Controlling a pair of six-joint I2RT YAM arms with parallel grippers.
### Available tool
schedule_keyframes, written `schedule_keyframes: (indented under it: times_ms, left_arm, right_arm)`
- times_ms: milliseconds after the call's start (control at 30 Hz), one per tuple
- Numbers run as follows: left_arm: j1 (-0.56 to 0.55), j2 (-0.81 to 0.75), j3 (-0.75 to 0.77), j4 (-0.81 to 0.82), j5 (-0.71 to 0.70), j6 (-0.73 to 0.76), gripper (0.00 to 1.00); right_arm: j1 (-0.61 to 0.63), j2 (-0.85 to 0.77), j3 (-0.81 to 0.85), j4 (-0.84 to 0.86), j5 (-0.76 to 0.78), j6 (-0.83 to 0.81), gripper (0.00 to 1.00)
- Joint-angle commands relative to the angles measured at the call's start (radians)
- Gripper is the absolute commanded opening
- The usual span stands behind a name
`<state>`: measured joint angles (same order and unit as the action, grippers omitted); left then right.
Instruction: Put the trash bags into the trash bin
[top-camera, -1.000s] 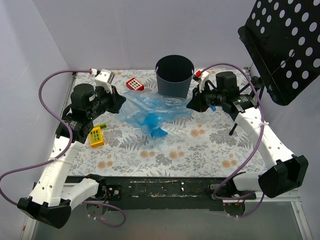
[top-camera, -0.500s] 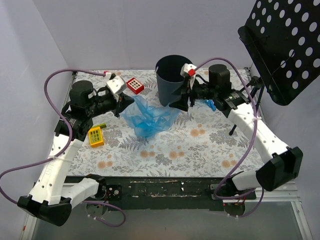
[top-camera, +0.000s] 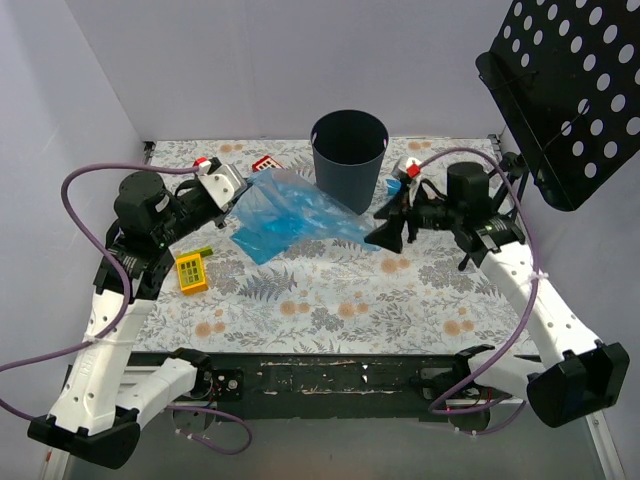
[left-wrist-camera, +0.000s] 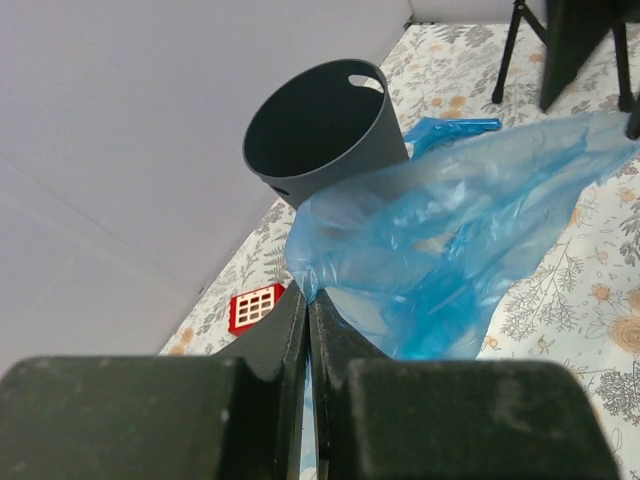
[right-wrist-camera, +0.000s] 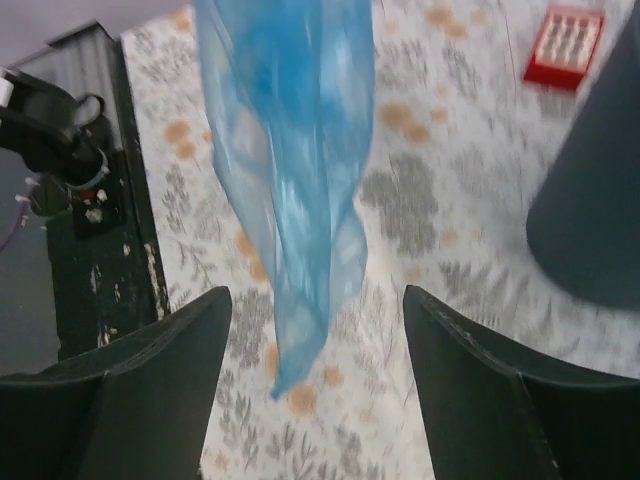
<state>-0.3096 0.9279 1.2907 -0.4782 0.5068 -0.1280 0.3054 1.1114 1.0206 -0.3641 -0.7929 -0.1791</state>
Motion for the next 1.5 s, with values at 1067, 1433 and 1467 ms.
schedule_keyframes:
  times_ms: [1067, 1433, 1467]
  left_arm:
    - [0.001, 0.052, -0.036, 0.117, -0.165, -0.092, 0.39]
    - [0.004, 0.126, 0.294, -0.215, -0.422, -0.635, 0.79]
    - [0.007, 0.117, 0.28, -0.243, -0.366, -0.671, 0.78]
  right_arm:
    - [0.37, 0.587, 0.558, 0.534, -0.022, 0.378, 0.01]
    - [0.325, 0.581, 0.624, 0.37, 0.697, 0.69, 0.01]
    - [0.334, 0.59, 0.642, 0.366, 0.734, 0.69, 0.01]
